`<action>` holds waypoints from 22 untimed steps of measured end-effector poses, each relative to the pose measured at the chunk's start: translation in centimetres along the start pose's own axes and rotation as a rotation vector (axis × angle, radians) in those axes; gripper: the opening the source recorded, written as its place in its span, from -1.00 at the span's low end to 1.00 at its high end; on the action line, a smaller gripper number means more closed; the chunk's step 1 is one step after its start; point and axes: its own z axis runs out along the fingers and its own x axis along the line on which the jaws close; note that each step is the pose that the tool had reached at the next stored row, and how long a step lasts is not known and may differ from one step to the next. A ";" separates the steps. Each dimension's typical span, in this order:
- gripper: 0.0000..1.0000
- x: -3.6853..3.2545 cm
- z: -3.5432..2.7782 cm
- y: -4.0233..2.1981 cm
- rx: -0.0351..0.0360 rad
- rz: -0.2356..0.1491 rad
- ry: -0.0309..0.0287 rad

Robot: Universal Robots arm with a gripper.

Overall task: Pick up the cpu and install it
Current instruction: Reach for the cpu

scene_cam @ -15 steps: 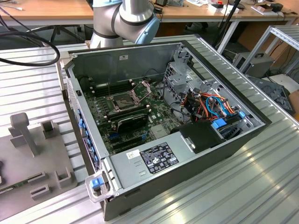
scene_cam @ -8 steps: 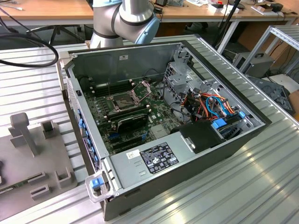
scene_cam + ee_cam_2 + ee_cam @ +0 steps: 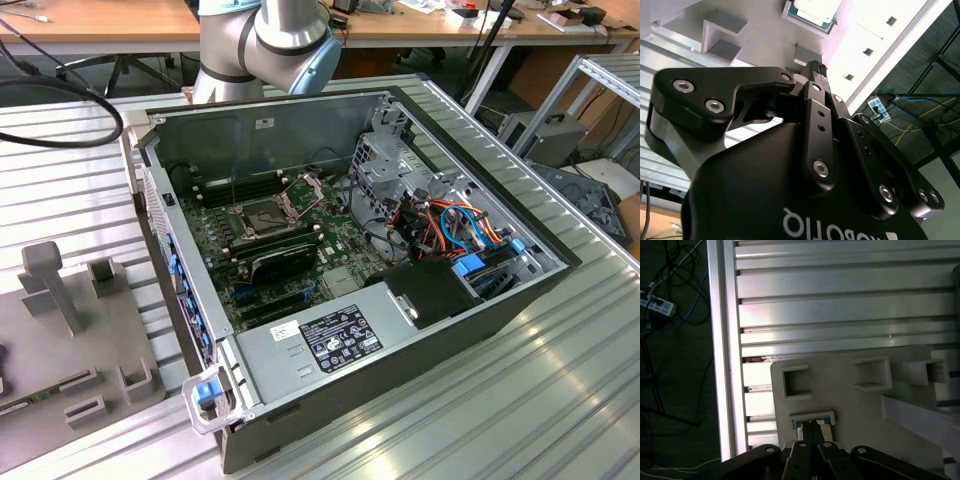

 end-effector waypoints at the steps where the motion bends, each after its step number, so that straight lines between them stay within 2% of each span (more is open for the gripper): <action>1: -0.79 0.04 0.04 0.00 0.0001 0.000 0.0000; 7: -0.79 0.29 0.27 -0.03 0.0000 0.000 0.0000; 22: -0.79 0.30 0.30 -0.03 0.0004 0.000 0.0000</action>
